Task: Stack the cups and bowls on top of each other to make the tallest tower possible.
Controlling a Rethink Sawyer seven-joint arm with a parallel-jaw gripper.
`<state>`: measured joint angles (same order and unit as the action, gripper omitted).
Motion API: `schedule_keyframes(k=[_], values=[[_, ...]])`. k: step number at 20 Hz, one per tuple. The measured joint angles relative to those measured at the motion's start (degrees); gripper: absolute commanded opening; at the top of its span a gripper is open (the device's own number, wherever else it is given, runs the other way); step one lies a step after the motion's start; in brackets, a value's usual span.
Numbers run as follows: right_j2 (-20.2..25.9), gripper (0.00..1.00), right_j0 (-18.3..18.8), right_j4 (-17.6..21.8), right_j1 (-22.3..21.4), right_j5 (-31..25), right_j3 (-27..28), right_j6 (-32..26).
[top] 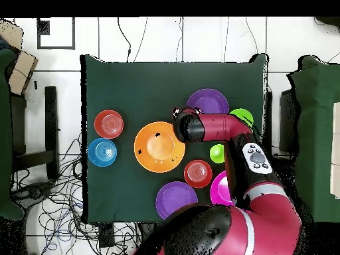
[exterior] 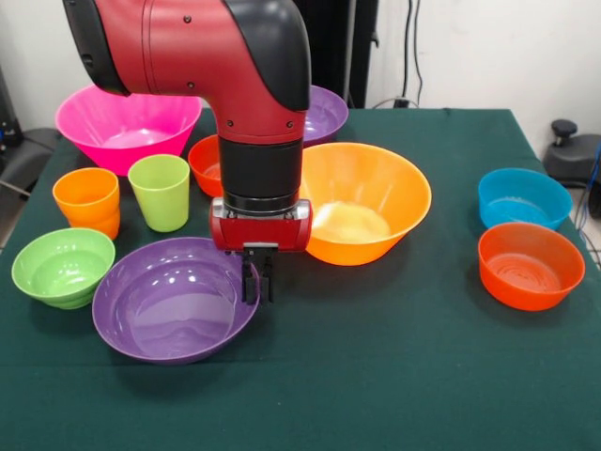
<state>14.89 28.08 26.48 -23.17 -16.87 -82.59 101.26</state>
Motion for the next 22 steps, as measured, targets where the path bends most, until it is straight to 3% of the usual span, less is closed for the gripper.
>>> schedule_keyframes(k=[13,22], values=[[-0.01,0.00,-0.15,0.00,-0.70,-1.80,-0.03,0.00],[0.40,0.00,-0.30,-1.24,-6.73,-13.33,-0.29,0.00]])
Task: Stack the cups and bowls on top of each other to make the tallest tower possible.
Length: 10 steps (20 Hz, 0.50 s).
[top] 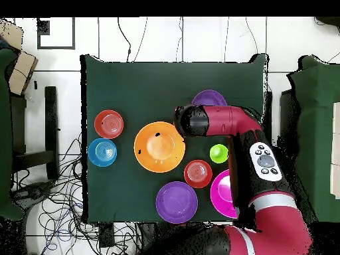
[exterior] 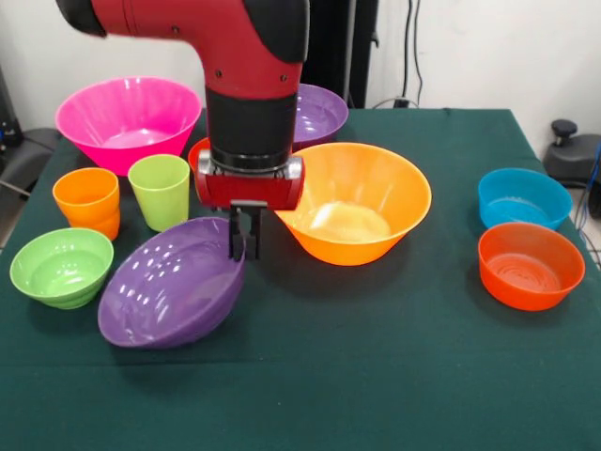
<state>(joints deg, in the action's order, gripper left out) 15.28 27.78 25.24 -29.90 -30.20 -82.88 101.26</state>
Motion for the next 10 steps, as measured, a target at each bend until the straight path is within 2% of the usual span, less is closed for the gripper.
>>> schedule_keyframes(k=[4,10], values=[[0.73,0.00,0.11,-1.16,-1.59,-3.55,-0.01,0.00],[2.47,0.00,0.66,-2.46,-2.70,-5.07,-0.15,0.00]])
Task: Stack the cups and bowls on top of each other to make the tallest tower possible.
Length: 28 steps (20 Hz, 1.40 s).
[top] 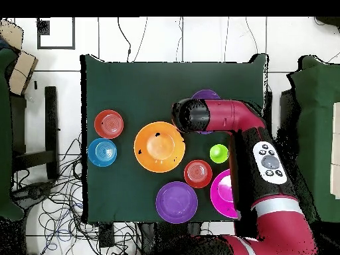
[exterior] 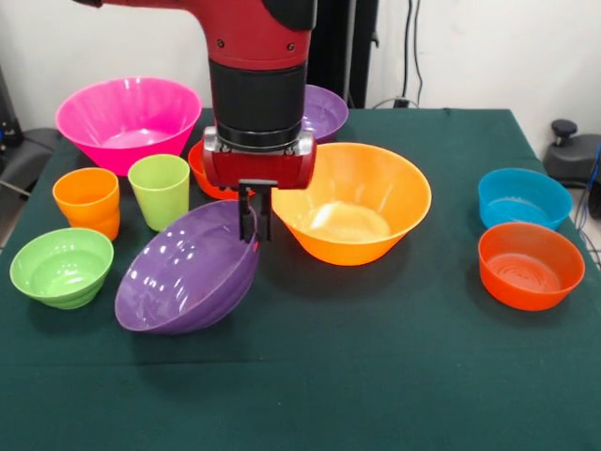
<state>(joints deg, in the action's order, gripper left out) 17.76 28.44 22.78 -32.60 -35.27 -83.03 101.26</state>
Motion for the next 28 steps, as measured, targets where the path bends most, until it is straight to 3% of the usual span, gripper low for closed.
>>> schedule_keyframes(k=[9,14,21,28], values=[[2.51,0.00,1.01,-2.38,-2.35,-1.23,-2.31,0.00],[3.70,0.00,1.48,-5.19,-7.89,-5.82,-6.35,0.00],[4.38,0.00,1.62,-7.42,-12.40,-9.66,-8.14,0.00],[4.27,0.00,0.69,-8.49,-16.17,-9.58,-11.17,0.00]])
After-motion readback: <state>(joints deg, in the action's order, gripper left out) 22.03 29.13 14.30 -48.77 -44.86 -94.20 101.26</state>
